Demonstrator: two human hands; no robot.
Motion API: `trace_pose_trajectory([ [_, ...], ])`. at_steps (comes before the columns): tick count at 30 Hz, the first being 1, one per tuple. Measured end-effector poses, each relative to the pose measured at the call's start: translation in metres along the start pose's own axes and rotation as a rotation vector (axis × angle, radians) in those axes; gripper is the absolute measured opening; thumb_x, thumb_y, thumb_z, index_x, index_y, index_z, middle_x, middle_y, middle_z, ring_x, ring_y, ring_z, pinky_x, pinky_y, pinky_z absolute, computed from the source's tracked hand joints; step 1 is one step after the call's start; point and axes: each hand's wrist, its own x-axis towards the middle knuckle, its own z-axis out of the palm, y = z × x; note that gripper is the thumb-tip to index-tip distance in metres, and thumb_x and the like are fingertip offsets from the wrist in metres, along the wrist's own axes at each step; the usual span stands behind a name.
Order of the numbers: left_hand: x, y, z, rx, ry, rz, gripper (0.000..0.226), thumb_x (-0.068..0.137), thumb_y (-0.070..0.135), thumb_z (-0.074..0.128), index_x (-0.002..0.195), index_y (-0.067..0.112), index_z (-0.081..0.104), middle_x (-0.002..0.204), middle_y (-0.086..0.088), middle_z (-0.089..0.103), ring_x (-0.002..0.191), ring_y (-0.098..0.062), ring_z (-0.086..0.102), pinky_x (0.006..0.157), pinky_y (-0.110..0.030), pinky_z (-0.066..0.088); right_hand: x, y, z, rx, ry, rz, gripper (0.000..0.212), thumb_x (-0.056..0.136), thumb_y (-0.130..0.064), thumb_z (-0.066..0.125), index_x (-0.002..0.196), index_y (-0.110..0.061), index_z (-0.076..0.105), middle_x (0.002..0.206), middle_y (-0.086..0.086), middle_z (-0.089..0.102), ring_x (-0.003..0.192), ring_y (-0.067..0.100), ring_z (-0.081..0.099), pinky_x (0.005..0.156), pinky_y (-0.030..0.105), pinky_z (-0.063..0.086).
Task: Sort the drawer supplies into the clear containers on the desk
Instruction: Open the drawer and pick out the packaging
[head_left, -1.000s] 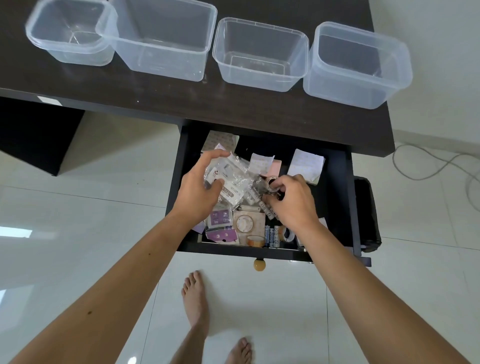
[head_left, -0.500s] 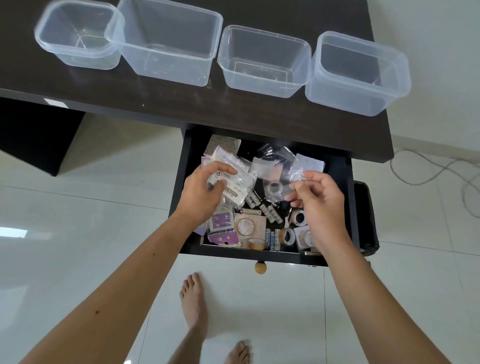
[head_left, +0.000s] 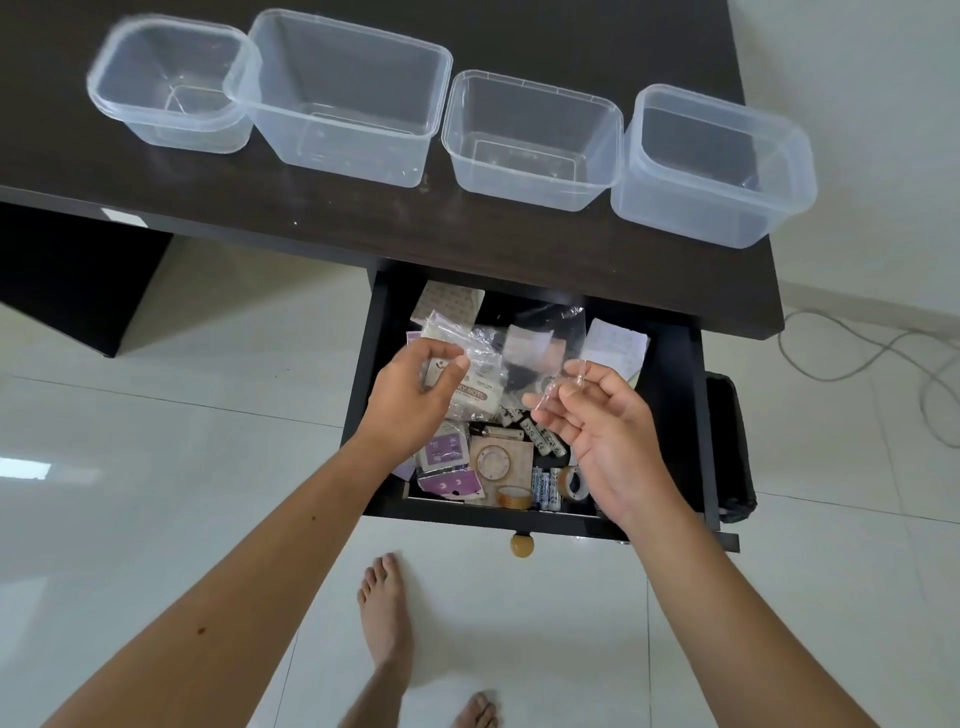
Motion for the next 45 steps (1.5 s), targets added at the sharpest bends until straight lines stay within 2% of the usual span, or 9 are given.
trace_pose_trajectory([
  [6,-0.002,0.004,-0.001,-0.02,0.001,0.005,0.032,0.103,0.051,0.057,0.123,0.028,0.064,0.131,0.007,0.066,0.121,-0.01,0.062,0.098,-0.034,0.055,-0.005,0.005,-0.001,-0.128,0.014,-0.028,0.019,0.104,0.006,0.059,0.12,-0.003,0.065,0.086,0.01,0.076,0.091,0.035,0.081,0.084,0.038,0.065],
  [11,-0.004,0.009,-0.003,-0.246,-0.136,-0.023,0.033,0.094,0.04,0.075,0.122,0.025,0.066,0.134,0.009,0.063,0.1,-0.019,0.077,0.074,-0.025,0.063,-0.001,0.012,0.006,-0.413,-0.073,0.035,0.021,0.104,0.0,0.062,0.123,-0.008,0.064,0.1,0.014,0.079,0.089,0.027,0.082,0.076,0.029,0.063],
  [14,-0.005,0.007,-0.006,-0.209,-0.108,0.021,0.036,0.089,0.023,0.084,0.121,0.025,0.069,0.125,0.015,0.068,0.108,-0.022,0.074,0.089,-0.038,0.064,0.003,0.018,0.007,-0.515,-0.122,0.038,0.019,0.102,-0.006,0.068,0.12,-0.012,0.066,0.098,0.01,0.079,0.089,0.027,0.081,0.087,0.043,0.066],
  [17,-0.012,0.01,-0.016,-0.139,-0.069,0.073,0.038,0.09,0.021,0.083,0.122,0.033,0.069,0.127,0.026,0.064,0.125,-0.004,0.061,0.11,-0.045,0.053,0.002,0.016,0.008,-0.527,-0.123,0.025,0.016,0.098,-0.013,0.075,0.114,-0.015,0.071,0.096,0.009,0.078,0.09,0.025,0.08,0.085,0.04,0.066],
  [21,-0.025,0.015,-0.048,-0.01,0.014,0.17,0.039,0.091,0.022,0.081,0.124,0.036,0.067,0.131,0.026,0.065,0.122,-0.01,0.066,0.101,-0.044,0.058,0.005,0.016,0.012,-0.598,-0.148,-0.029,0.015,0.095,-0.02,0.079,0.109,-0.019,0.073,0.096,0.008,0.077,0.087,0.021,0.078,0.077,0.031,0.063],
  [27,-0.024,-0.006,-0.098,-0.154,0.191,0.176,0.038,0.091,0.011,0.082,0.118,0.033,0.068,0.129,0.015,0.069,0.123,-0.012,0.066,0.099,-0.039,0.06,0.026,0.037,0.035,-1.184,-0.335,-0.257,0.054,0.081,-0.03,0.091,0.13,-0.025,0.068,0.119,-0.009,0.061,0.101,0.006,0.061,0.091,0.025,0.053],
  [35,-0.026,-0.022,-0.096,-0.252,0.184,0.164,0.04,0.091,0.009,0.081,0.121,0.033,0.068,0.128,0.022,0.068,0.12,-0.03,0.068,0.097,-0.042,0.062,0.037,0.047,0.051,-1.466,-0.39,-0.226,0.105,0.078,-0.047,0.09,0.163,-0.035,0.03,0.138,0.001,0.045,0.127,0.027,0.057,0.099,0.048,0.055],
  [40,-0.03,-0.021,-0.095,-0.272,0.178,0.163,0.04,0.092,0.006,0.079,0.123,0.028,0.067,0.127,0.023,0.067,0.12,-0.03,0.068,0.091,-0.032,0.062,0.041,0.047,0.051,-1.455,-0.375,-0.255,0.057,0.078,-0.039,0.092,0.127,-0.024,0.066,0.125,-0.002,0.045,0.108,0.02,0.06,0.09,0.037,0.055],
  [45,-0.03,-0.023,-0.096,-0.278,0.173,0.156,0.04,0.092,0.005,0.078,0.126,0.023,0.067,0.129,0.021,0.068,0.124,-0.031,0.067,0.099,-0.041,0.061,0.039,0.043,0.043,-1.258,-0.369,-0.278,0.024,0.081,-0.014,0.086,0.09,-0.028,0.068,0.099,-0.008,0.068,0.087,0.015,0.067,0.073,0.032,0.053],
])
